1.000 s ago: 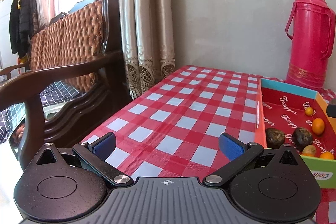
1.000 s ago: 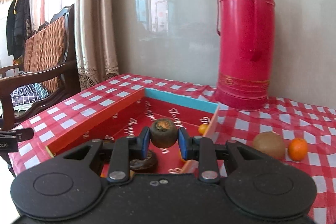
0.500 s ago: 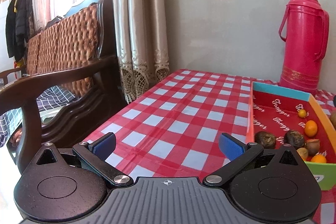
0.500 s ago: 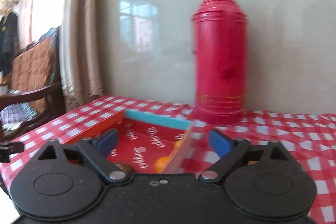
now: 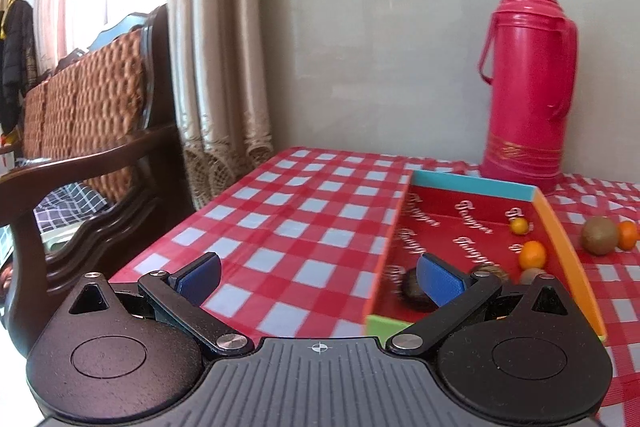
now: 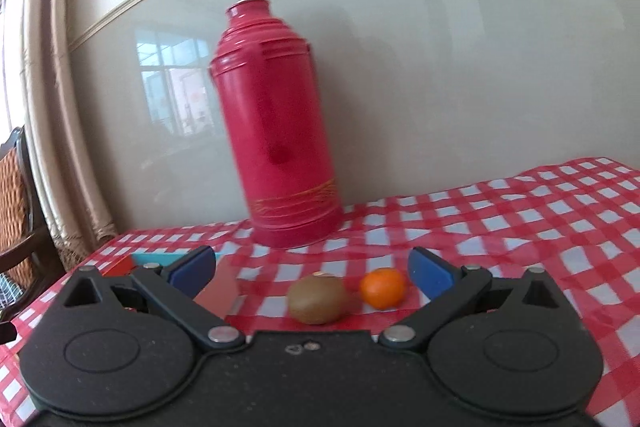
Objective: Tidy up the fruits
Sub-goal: 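Reach the left gripper to the kiwi and close on it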
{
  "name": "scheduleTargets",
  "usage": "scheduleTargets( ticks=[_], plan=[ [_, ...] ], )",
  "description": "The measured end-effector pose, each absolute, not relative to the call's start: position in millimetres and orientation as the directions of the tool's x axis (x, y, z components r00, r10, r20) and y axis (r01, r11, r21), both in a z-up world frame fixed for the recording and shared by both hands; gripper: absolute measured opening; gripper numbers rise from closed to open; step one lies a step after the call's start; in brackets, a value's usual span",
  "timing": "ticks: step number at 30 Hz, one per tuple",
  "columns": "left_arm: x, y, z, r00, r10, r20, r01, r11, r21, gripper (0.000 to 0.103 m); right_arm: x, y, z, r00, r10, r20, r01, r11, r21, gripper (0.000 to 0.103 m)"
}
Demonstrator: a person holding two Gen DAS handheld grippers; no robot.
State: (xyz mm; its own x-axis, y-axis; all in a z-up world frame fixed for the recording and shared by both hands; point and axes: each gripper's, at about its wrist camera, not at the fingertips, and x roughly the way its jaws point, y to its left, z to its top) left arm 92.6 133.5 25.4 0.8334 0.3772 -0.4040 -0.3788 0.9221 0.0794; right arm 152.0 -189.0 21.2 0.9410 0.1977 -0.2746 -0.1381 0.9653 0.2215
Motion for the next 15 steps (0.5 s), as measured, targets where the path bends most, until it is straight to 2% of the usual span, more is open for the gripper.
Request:
scheduleTargets(
  ticks=[7, 15],
  plan=[
    [102.3, 105.2, 29.5, 0.854, 0.343, -0.391, -0.342, 0.937, 0.075, 0.103, 145.1, -216.0, 21.1, 0.953, 0.143, -0.266, -0.086, 0.973, 0.213, 0.097],
    [120.6, 49.2, 36.8, 0.897, 0.228, -0.379, -0.229, 0.972, 0.043, 0.103, 145.1, -260.1, 13.5, 0.954, 0.059, -0.293, 0.009, 0.975, 0.224, 0.097]
  ],
)
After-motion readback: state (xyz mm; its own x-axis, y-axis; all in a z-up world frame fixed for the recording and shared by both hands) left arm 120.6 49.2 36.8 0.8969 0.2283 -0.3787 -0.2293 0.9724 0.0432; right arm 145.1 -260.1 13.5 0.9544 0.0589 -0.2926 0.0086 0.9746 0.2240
